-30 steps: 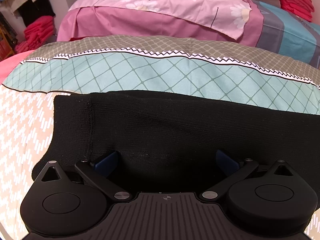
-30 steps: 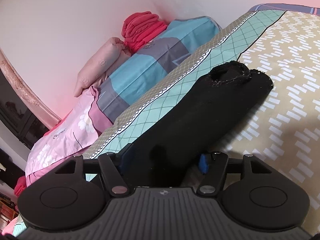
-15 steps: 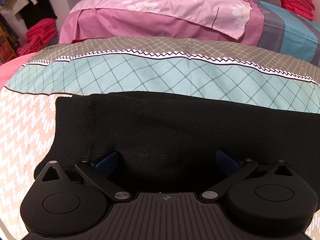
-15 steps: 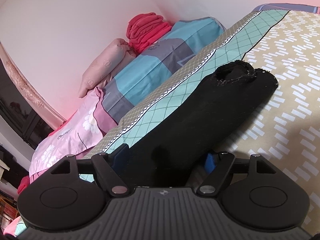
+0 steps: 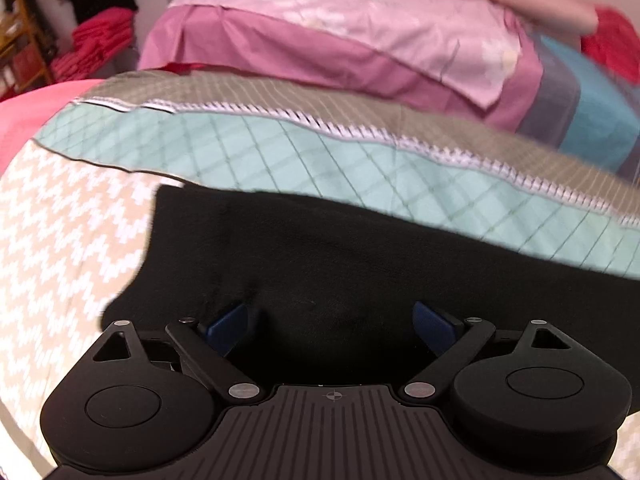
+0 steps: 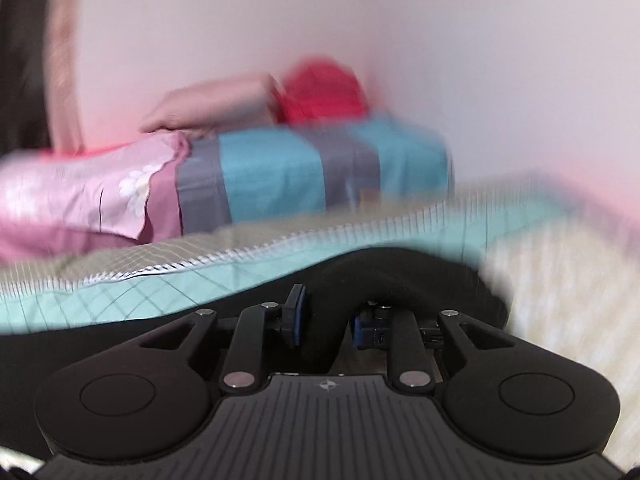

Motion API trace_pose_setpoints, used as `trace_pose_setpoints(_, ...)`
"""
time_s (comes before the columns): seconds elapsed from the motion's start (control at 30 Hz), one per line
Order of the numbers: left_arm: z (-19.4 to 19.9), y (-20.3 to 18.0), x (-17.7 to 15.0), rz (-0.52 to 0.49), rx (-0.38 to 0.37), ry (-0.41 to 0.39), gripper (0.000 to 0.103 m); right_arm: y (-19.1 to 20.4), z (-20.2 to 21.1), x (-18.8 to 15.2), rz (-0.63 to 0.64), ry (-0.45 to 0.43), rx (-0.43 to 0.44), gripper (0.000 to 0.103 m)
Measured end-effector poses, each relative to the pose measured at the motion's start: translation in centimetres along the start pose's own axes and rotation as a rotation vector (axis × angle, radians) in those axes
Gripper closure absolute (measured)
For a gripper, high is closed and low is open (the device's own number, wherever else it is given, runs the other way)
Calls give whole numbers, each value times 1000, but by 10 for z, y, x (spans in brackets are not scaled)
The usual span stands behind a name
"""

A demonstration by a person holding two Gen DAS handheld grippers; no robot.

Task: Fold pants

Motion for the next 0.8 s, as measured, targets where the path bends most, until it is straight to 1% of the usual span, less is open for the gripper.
trace_pose_setpoints(0.07,12,6,2,16,7,-21,0,43,32,6,222,-156,-85,77)
trace_pose_setpoints(0.1,17,9,3,23,11,-32,0,71,49,3,339,-242,-114,77)
trace_pose_setpoints(0.13,21,10,3,29,11,-43,0,101,64,-4,460,-321,-122,77)
trace_pose_setpoints(0.17,23,11,3,35,5,-49,0,134,76,-19,589,-384,-112,77)
trace_pose_setpoints(0.2,25,10,4,41,-4,-51,0,165,82,-38,714,-419,-95,77)
trace_pose_setpoints(0.23,25,8,4,46,-13,-51,0,194,82,-61,833,-429,-76,75)
trace_pose_setpoints(0.27,25,6,3,47,-21,-49,0,220,75,-88,979,-414,-67,75)
trace_pose_setpoints(0.3,25,3,3,44,-27,-44,0,238,68,-111,1105,-398,-68,75)
trace_pose_setpoints(0.33,25,0,2,37,-32,-41,0,250,63,-129,1194,-389,-73,75)
trace_pose_setpoints(0.37,25,-3,0,25,-34,-39,0,256,60,-139,1232,-392,-81,82)
trace_pose_setpoints(0.4,26,-6,-2,11,-35,-40,0,256,60,-139,1211,-393,-91,80)
trace_pose_setpoints(0.47,28,-14,-5,-8,-32,-49,0,252,61,-128,1145,-340,-36,78)
trace_pose_setpoints(0.5,29,-19,-6,-15,-36,-54,0,252,63,-123,1119,-337,-18,78)
trace_pose_setpoints(0.53,30,-25,-6,-22,-44,-58,0,253,68,-118,1105,-363,-23,78)
trace_pose_setpoints(0.6,31,-44,-3,-42,-73,-63,0,261,75,-115,1103,-407,-38,78)
trace_pose_setpoints(0.67,27,-67,0,-61,-90,-63,0,270,73,-124,1133,-388,-22,78)
trace_pose_setpoints(0.73,16,-90,2,-91,-85,-58,0,271,67,-133,1176,-383,-40,78)
trace_pose_setpoints(0.8,-2,-111,-2,-146,-52,-48,0,265,68,-133,1167,-386,-37,78)
Point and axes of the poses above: each gripper's, at about its wrist camera, not at the fingertips, and z roughly against the way its jaws point, y to its left, x to its top, the point moved 10 cm from there along -z, roughly the way its jaws point, and after that the axes turned 15 degrees about y, right-handed, at the moved point
